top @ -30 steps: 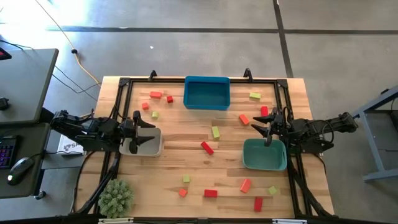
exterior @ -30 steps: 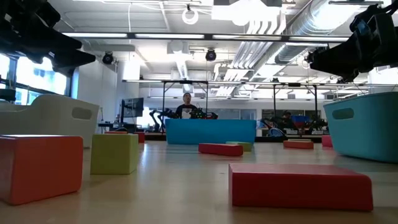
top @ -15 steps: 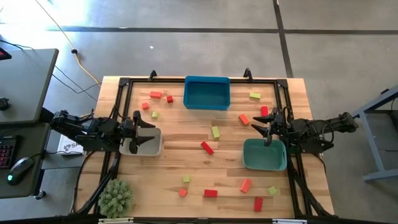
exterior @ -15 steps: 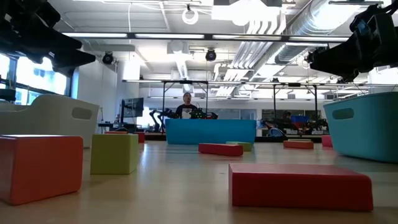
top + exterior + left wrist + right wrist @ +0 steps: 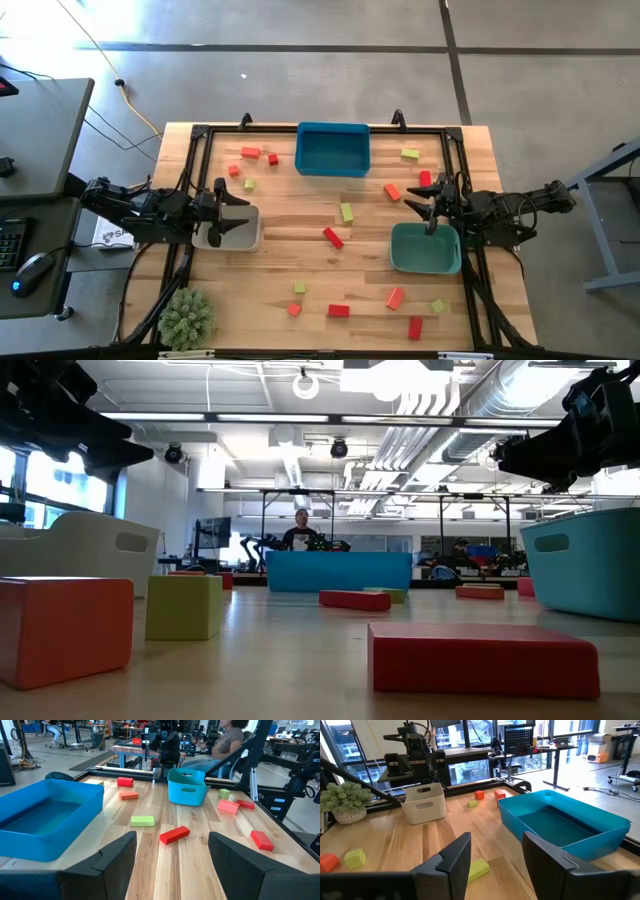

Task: Sort & place blocks by color
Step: Put the orange block into the green bin

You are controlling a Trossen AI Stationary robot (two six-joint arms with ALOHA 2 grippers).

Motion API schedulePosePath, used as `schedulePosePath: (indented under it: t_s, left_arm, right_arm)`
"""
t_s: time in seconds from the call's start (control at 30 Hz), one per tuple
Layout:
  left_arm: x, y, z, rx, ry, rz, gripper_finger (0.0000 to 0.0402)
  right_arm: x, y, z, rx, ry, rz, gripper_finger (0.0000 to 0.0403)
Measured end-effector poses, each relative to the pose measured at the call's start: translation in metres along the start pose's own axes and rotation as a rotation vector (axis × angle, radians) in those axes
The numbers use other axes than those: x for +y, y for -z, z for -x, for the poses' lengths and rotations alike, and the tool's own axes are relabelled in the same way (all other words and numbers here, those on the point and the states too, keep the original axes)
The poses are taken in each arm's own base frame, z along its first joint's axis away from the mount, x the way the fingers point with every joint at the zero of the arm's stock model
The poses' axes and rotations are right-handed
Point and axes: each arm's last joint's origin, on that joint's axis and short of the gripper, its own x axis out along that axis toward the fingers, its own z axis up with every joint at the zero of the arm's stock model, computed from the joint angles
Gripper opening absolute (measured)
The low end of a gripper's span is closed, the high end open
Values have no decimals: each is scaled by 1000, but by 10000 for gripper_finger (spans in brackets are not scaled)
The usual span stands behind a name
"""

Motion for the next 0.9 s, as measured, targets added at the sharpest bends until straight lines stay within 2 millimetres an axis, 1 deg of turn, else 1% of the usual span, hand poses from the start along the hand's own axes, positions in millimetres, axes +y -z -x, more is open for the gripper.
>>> schedulePosePath:
  t_s: [0.37,0.57,0.73,0.8,0.9]
  left_arm:
    - [0,0,0,0,0,0,239]
    - [0,0,0,0,0,0,239]
    - [0,0,0,0,0,0,239]
    - [0,0,0,0,0,0,239]
    - [0,0,0,0,0,0,239]
  right_arm:
    - [0,0,0,-1,-12,-4,165]
    - [0,-1,0,-8,9,-185,165]
    - [0,-2,0,-18,-2,-194,165]
    - [1,-6,0,-52,-15,-246,165]
    - [1,-16,1,-148,-36,-325,165]
